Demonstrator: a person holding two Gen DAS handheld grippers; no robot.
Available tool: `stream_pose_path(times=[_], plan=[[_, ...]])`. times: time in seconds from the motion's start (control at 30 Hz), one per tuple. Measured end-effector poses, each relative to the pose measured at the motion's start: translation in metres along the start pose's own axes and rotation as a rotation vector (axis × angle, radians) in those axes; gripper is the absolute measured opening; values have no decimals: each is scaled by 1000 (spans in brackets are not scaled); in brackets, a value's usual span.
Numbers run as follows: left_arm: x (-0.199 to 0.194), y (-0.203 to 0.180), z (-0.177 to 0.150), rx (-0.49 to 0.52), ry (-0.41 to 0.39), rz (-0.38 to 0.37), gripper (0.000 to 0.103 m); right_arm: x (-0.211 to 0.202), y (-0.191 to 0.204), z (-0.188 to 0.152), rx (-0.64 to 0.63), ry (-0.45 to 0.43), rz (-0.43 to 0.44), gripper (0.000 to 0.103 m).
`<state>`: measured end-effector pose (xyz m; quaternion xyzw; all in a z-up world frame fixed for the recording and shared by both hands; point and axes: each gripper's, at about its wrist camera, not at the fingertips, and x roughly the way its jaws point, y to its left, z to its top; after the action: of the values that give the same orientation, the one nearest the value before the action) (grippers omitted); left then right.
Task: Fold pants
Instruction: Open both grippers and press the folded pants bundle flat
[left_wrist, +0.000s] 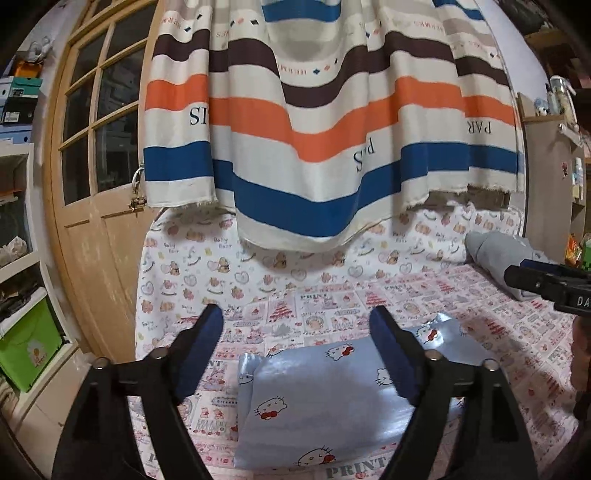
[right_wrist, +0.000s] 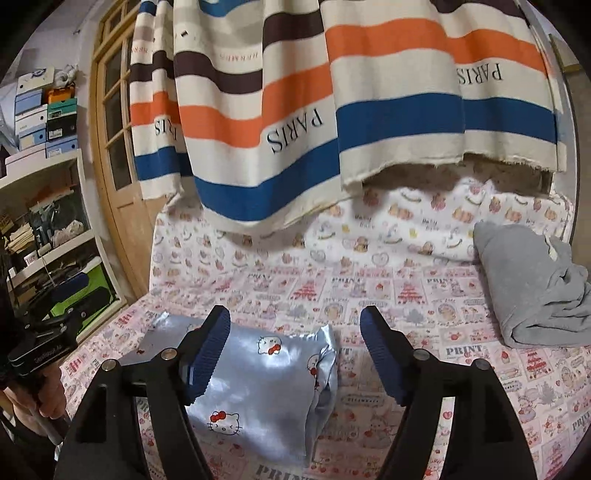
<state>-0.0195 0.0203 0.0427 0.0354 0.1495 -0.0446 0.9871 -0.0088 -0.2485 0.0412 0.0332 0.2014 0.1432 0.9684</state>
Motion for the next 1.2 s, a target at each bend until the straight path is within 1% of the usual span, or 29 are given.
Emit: stream_pose_path(times=[0.07, 0.13, 0.2, 0.27, 0.33, 0.43, 0.53, 0.6, 0.67, 0.7, 0.77, 0.83, 0.9, 0.97, 1.03, 1.07, 1.1, 1.13, 1.17, 1.2], plan=[[-3, 2, -1, -12, -22, -2, 96, -3, 0, -1, 11, -22, 14, 87], [-7, 2, -3, -13, -54, 14, 102, -5, 0, -3, 25, -38, 16, 88], [-12, 0, -5, 8, -86, 33, 102, -7, 1, -6, 28, -54, 23, 88], [-14, -2, -6, 35, -105, 31, 102, -8, 3, -8, 11, -59, 41, 88], [-18, -1, -9, 31, -131, 38, 102, -10, 6, -13, -12, -73, 36, 90], [-23, 0, -14, 21, -164, 26, 102, -13, 14, -20, -54, -119, 17, 102], [-26, 0, -20, 4, -211, 42, 102, -15, 18, -27, -62, -174, -31, 102], [-24, -1, -25, 0, -226, 57, 102, -13, 19, -33, -69, -185, -23, 102], [-18, -3, -29, 18, -210, 65, 102, -11, 20, -37, -68, -185, -10, 102], [-16, -4, -31, 21, -204, 56, 102, -9, 21, -41, -66, -184, -24, 102], [-12, -2, -35, 5, -186, 42, 102, -5, 23, -45, -75, -178, -54, 102], [-9, 1, -36, -14, -170, 26, 102, -2, 23, -47, -79, -159, -52, 102], [-9, 6, -36, -43, -171, 18, 102, -2, 22, -48, -72, -160, -50, 102], [-8, 10, -37, -68, -166, 14, 102, -1, 23, -49, -76, -160, -69, 102], [-5, 12, -37, -78, -153, -1, 102, 3, 26, -49, -92, -139, -87, 102], [-4, 12, -37, -79, -143, -16, 102, 7, 28, -50, -107, -113, -105, 102], [-1, 12, -37, -77, -120, -32, 102, 10, 30, -49, -116, -100, -106, 102], [2, 12, -37, -76, -102, -26, 102, 11, 31, -49, -125, -96, -87, 102], [4, 10, -37, -70, -90, 1, 102, 11, 31, -49, -127, -98, -75, 102], [6, 8, -37, -61, -79, 16, 102, 10, 30, -49, -123, -103, -81, 102]])
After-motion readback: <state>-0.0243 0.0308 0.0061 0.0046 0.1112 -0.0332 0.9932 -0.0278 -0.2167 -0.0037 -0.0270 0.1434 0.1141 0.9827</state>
